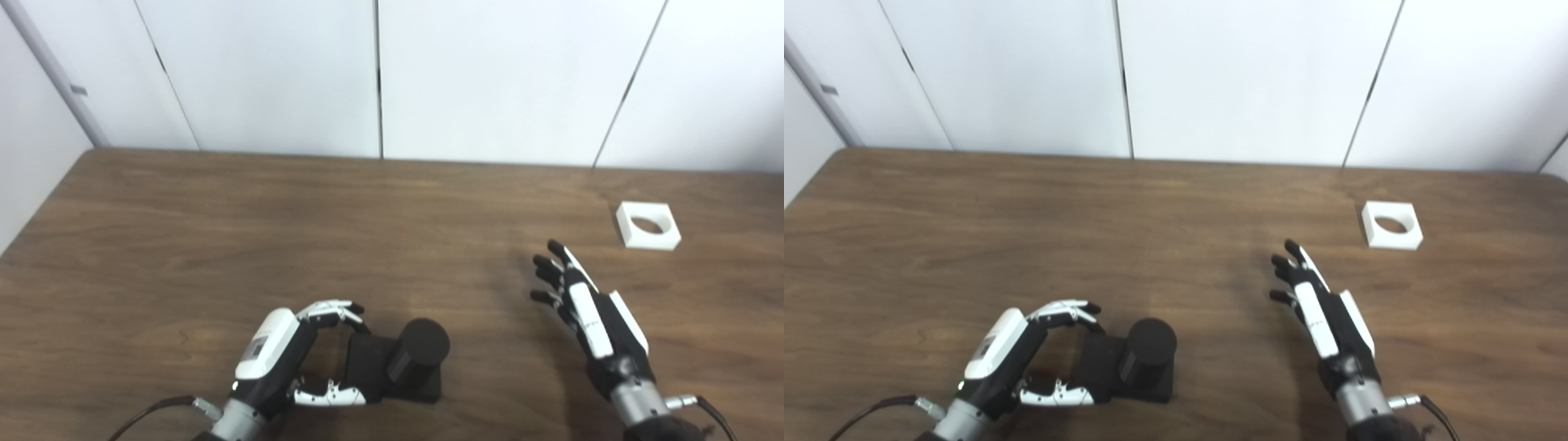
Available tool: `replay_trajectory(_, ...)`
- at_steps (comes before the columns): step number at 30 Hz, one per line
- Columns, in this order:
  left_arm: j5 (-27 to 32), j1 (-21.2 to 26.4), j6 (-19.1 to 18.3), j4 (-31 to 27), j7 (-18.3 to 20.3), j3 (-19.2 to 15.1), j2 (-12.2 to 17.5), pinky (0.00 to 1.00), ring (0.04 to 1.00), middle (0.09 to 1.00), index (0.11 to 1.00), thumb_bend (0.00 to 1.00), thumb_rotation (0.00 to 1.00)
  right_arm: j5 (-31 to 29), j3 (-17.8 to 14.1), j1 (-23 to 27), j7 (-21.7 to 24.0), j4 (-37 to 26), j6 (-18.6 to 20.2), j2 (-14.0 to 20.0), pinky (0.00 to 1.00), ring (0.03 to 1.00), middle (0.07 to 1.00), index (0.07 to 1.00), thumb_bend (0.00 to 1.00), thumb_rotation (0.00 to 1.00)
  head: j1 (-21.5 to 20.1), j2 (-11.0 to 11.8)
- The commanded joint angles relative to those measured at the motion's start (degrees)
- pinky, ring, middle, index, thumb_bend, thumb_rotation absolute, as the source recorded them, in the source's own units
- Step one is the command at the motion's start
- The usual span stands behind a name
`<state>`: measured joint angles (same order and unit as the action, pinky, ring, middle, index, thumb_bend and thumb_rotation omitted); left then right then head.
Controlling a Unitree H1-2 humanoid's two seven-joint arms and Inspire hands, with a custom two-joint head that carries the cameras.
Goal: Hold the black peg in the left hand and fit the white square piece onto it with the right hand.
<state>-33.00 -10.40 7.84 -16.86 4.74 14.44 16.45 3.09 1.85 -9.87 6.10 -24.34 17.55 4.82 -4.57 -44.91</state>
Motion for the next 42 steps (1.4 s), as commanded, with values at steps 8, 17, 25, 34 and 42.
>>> replay_trajectory(8,-9.7,0.3,2.5,3.0,-1.1,3.2,0.5,0.73,0.805,0.775,0.489,0.51,0.05,-0.1,1.1,-3.0,-1.9,-3.3,0.3,-1.5,0.83,0.912,0.897,0.950,0.49,1.00,-0.7,-0.7)
replay_trajectory(17,-18.1,0.3,-1.1,1.3,1.2,4.9,0.8,0.80,0.809,0.771,0.489,0.52,0.05,-0.6,0.8,-2.9,-1.9,-3.5,0.5,-0.7,0.81,0.911,0.893,0.947,0.50,1.00,-1.1,-0.8)
replay_trajectory(25,-19.8,0.4,-3.0,0.2,2.8,5.7,0.4,0.80,0.812,0.766,0.489,0.51,0.05,-3.6,-1.2,-3.0,-1.3,-4.4,2.1,-0.2,0.85,0.923,0.899,0.953,0.52,1.00,-1.9,-0.6)
replay_trajectory(34,-18.7,0.5,-3.3,0.7,2.9,5.7,0.9,0.80,0.818,0.771,0.489,0.51,0.05,7.6,-2.7,0.4,-0.5,-10.1,5.6,7.2,0.87,0.895,0.884,0.904,0.55,0.50,-7.6,1.0)
replay_trajectory(42,-17.0,0.8,-3.4,1.5,3.8,5.8,1.6,0.77,0.797,0.758,0.489,0.51,0.04,15.2,-4.6,8.0,3.4,-9.1,9.3,18.1,0.93,0.931,0.924,0.926,0.71,0.23,-11.1,2.2)
